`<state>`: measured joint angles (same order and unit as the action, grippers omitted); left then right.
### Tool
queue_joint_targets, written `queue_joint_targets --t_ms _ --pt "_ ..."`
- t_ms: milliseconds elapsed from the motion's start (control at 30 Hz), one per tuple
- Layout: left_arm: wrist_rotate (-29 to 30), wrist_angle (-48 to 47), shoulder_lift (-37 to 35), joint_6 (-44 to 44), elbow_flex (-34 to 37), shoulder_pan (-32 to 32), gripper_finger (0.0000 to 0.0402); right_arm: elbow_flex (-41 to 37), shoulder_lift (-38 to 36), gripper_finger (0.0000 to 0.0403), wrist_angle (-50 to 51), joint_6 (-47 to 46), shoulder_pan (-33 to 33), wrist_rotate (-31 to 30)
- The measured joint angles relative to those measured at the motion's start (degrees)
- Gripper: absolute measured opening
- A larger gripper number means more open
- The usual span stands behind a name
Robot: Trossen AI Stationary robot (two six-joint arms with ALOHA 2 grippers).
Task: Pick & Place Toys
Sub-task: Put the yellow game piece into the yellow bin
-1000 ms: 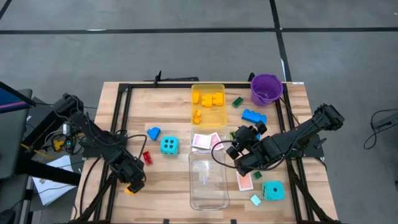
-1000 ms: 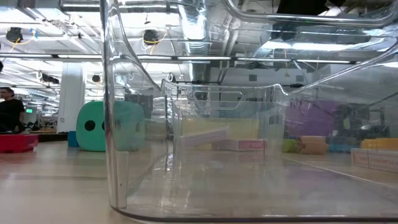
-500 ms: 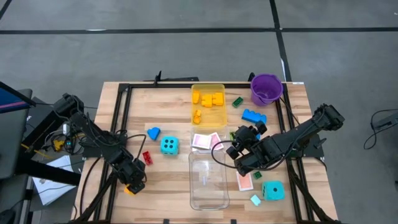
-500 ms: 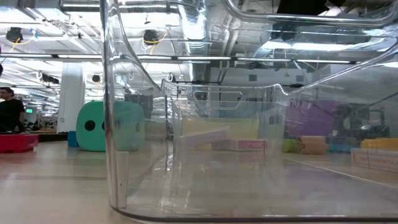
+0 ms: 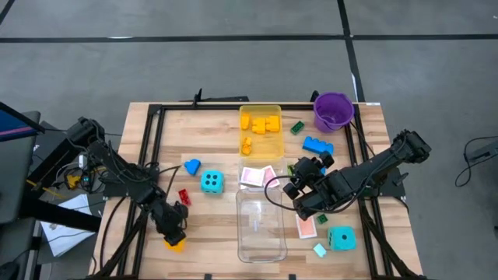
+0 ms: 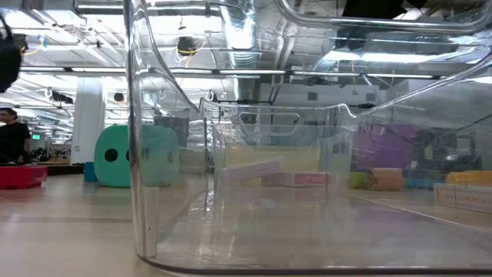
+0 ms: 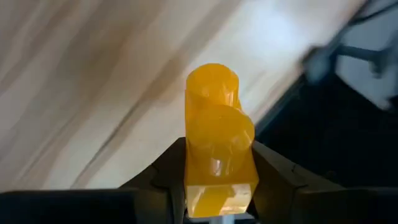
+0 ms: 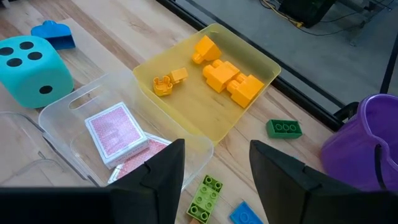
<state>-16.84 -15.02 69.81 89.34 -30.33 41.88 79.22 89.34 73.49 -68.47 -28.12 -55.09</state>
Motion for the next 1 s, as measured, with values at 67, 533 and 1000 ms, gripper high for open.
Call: queue_joint_targets --t_ms 67,533,1000 --pt "0.77 4.06 -0.03 -2.65 0.00 -1.29 0.0125 0.00 0.00 0.0173 0.00 -0.02 0.00 0.00" --pt "-4.19 29.54 -0.07 -25.46 0.00 -14.76 0.0125 0.00 0.00 0.0173 0.20 0.03 0.00 0.04" --pt "-5.46 29.87 -0.07 -52.25 -2.78 -32.92 0.0125 0.00 0.00 0.0173 0.55 -0.02 0.00 0.22"
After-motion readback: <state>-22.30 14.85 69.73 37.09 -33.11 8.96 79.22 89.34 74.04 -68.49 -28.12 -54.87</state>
